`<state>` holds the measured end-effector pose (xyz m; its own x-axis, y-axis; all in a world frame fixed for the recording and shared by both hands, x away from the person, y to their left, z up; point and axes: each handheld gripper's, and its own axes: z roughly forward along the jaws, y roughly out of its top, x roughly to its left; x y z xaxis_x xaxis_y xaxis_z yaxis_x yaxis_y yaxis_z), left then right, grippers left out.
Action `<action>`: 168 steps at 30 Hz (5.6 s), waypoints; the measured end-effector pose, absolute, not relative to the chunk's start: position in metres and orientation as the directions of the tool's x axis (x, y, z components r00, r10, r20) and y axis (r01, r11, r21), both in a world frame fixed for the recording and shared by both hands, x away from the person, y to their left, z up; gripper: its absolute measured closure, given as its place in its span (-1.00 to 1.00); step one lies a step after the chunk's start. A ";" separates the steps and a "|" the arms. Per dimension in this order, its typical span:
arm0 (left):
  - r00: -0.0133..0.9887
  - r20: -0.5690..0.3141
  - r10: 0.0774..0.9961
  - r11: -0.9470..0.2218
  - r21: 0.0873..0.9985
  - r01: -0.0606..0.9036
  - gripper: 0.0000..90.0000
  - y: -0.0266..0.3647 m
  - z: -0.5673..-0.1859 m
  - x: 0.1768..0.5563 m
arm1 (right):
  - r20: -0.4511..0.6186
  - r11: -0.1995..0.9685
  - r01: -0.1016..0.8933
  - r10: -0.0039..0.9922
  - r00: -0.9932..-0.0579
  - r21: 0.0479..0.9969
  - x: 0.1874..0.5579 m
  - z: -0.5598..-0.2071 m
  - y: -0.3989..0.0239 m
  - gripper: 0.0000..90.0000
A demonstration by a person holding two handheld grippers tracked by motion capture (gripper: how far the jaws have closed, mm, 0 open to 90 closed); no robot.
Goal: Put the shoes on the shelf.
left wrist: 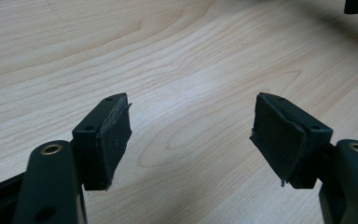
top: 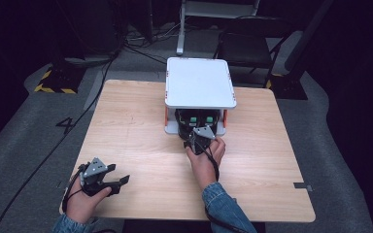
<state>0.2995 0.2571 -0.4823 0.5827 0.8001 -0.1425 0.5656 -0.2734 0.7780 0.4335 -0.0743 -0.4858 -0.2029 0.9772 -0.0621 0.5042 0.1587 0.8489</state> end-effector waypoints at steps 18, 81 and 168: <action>0.579 -0.144 0.803 -0.272 0.775 0.570 -0.37 0.259 -0.483 0.296 | -0.065 0.148 0.491 0.981 -0.181 0.858 0.455 -0.485 -0.090 -0.01; 0.569 -0.146 0.809 -0.266 0.773 0.576 -0.38 0.266 -0.486 0.289 | -0.047 0.148 0.453 0.973 -0.225 0.879 0.467 -0.500 -0.070 -0.16; 0.530 -0.010 0.848 -0.346 0.746 0.569 -0.58 0.268 -0.491 0.299 | -0.049 0.369 0.576 0.868 -0.494 0.730 0.355 -0.503 -0.349 -0.70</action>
<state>0.2985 0.2680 -0.4914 0.5297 0.8481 -0.0103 0.5686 -0.3461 0.7463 0.3549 -0.3487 -0.5026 -0.4940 0.8681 -0.0488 0.5758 0.3687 0.7298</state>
